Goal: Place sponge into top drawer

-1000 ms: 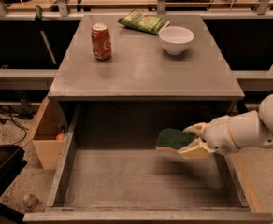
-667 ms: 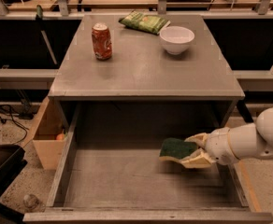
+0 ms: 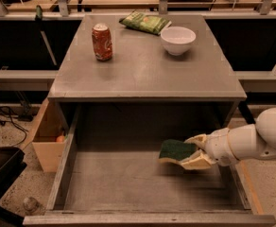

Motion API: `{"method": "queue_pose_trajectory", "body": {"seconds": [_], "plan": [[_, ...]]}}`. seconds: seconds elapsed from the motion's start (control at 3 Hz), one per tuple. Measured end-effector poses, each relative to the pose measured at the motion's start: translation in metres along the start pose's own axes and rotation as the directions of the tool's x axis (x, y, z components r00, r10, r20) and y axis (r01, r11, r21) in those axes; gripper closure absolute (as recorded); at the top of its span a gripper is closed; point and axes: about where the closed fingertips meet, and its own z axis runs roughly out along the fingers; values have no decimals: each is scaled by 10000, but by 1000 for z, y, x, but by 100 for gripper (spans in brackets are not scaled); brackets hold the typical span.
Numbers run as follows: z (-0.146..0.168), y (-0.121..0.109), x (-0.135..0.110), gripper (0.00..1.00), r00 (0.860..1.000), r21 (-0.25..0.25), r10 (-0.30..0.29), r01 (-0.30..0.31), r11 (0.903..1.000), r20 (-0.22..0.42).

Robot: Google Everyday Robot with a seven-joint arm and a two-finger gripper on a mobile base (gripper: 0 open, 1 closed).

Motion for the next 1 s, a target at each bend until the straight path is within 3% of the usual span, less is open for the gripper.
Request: {"method": "queue_pose_trajectory", "body": {"seconds": [0.33,0.67,1.0], "plan": [[2,1,-1,28,10000,-38,-20,20,10000,0],[2,2,-1,5,10000,-60,-32,32,10000,-1],[3,2,-2,0,10000,-79,-42,42,10000,-1]]}}
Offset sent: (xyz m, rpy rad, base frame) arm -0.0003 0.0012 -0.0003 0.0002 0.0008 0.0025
